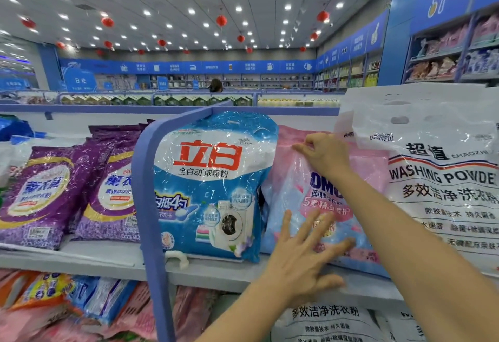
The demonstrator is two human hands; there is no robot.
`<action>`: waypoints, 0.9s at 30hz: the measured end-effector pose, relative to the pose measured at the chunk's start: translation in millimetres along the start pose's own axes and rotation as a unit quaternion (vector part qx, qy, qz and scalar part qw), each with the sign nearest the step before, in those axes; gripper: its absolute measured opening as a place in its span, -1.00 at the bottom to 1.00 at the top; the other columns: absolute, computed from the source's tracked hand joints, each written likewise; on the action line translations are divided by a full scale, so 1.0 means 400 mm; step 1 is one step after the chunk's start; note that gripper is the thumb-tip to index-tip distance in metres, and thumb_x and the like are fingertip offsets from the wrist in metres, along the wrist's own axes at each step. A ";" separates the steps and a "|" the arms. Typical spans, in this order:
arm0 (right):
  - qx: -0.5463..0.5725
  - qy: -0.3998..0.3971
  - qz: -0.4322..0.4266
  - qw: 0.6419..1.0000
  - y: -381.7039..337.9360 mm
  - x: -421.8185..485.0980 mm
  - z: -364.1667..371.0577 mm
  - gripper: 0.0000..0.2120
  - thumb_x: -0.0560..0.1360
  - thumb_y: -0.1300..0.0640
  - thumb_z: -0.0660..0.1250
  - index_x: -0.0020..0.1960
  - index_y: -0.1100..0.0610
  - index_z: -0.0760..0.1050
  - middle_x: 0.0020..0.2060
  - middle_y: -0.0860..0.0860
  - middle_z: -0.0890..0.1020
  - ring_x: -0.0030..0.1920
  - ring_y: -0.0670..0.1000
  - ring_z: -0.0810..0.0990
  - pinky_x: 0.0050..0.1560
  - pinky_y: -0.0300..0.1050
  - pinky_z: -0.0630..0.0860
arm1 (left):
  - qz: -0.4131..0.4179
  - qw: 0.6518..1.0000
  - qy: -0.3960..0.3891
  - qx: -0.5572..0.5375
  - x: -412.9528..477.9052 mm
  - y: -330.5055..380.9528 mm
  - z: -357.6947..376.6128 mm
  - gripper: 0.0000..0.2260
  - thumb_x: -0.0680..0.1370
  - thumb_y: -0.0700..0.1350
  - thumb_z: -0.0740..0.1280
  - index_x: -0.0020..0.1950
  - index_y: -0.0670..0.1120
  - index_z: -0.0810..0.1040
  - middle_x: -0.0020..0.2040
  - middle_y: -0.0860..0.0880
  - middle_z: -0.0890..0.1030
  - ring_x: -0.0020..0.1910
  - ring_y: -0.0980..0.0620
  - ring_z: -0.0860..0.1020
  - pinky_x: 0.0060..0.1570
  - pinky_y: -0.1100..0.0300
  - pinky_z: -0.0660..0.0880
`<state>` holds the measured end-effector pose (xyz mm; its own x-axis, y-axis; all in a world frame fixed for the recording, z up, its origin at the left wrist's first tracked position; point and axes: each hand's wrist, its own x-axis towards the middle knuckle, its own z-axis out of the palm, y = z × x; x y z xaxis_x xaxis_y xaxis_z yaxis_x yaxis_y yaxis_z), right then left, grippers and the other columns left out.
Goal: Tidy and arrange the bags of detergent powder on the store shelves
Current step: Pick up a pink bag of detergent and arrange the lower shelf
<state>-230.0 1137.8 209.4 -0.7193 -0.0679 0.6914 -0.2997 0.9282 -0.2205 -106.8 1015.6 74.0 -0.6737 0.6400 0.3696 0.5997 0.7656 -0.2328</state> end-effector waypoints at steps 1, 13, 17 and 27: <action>-0.007 0.001 0.004 1.000 -0.007 0.006 0.009 -0.57 0.46 -0.26 0.23 -0.37 0.05 0.37 -0.47 -0.10 0.39 -0.28 0.01 0.46 -0.33 -0.19 0.21 | -0.005 1.000 -0.002 -0.006 0.001 -0.009 0.008 -0.43 0.54 0.32 -0.29 0.50 0.22 0.11 0.53 -0.07 0.17 0.50 -0.14 0.18 0.30 -0.22 0.03; -0.003 0.118 -0.053 0.992 -0.018 -0.088 -0.032 -0.65 0.51 -0.05 0.27 0.20 0.12 0.47 0.11 0.09 0.54 0.15 0.15 0.43 0.15 0.01 0.26 | -0.006 0.996 0.044 -0.075 -0.006 -0.024 0.013 -0.38 0.48 0.38 -0.22 0.52 0.22 -0.07 0.55 -0.03 -0.23 0.49 0.04 -0.34 0.31 -0.22 -0.49; 0.035 0.155 -0.020 0.987 0.005 -0.305 -0.083 -0.59 0.52 -0.11 0.10 0.23 0.10 0.46 0.17 0.09 0.53 0.18 0.17 0.44 0.19 0.05 0.25 | -0.046 0.982 0.173 -0.058 -0.042 -0.025 0.008 -0.44 0.60 0.24 -0.02 0.53 0.00 0.16 0.55 -0.13 0.10 0.52 -0.04 0.00 0.46 -0.15 -0.09; -0.149 -0.147 0.031 0.977 0.019 -0.465 -0.003 -0.15 0.33 -0.48 -0.35 0.53 -0.13 -0.10 0.54 0.04 -0.02 0.51 0.20 -0.13 0.42 0.35 -0.03 | -0.198 0.944 0.261 -0.041 -0.269 -0.092 -0.029 -0.58 0.46 -0.11 0.25 0.33 -0.10 0.47 0.42 -0.20 0.34 0.42 -0.14 0.24 0.41 -0.11 0.09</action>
<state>-97.7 1158.1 79.8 -0.8922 -0.0697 0.4462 -0.0851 0.9963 -0.0147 -51.4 917.9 53.1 -0.5611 0.1691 0.8103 0.3912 0.9169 0.0795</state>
